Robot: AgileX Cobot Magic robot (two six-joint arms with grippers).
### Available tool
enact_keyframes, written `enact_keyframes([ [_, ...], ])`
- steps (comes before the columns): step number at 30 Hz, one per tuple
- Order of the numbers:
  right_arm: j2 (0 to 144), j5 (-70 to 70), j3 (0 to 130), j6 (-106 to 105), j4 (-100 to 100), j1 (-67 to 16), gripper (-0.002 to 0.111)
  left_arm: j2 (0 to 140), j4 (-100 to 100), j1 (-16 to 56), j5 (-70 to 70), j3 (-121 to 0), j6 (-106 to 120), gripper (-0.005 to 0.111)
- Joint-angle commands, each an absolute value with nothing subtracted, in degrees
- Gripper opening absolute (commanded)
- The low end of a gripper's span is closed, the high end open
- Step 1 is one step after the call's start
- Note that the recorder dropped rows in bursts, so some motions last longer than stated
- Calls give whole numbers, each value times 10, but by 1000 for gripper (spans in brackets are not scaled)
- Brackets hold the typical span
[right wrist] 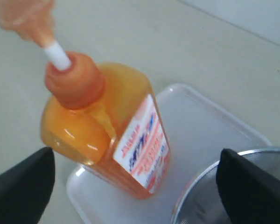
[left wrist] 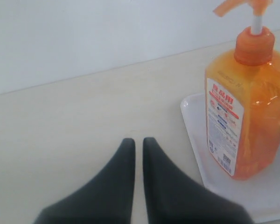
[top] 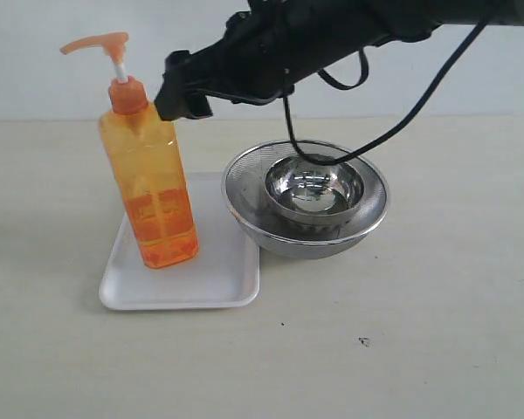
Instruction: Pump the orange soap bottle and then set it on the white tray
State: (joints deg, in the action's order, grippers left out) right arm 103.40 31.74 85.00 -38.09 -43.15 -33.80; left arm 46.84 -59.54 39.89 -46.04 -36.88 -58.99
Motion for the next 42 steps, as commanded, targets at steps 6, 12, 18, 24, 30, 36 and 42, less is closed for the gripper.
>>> enact_keyframes([
  [6,1026,442,852,-376,-431,-234,22,468,-612,399,-439,-366,-616,5],
  [12,1026,440,852,-352,-431,-232,3,509,-647,399,-416,-366,-628,5],
  [18,1026,414,852,-393,-436,-233,3,643,-767,337,-344,-366,-749,5],
  [24,1026,428,833,-679,-551,-236,3,697,-859,190,-122,-323,-839,5],
  [30,1060,434,777,-869,-745,-239,3,699,-999,91,-42,-315,-977,5],
  [36,1093,443,776,-914,-779,-239,3,753,-999,79,-8,-352,-962,5],
  [42,1093,443,776,-940,-789,-239,3,838,-999,79,18,-397,-905,5],
])
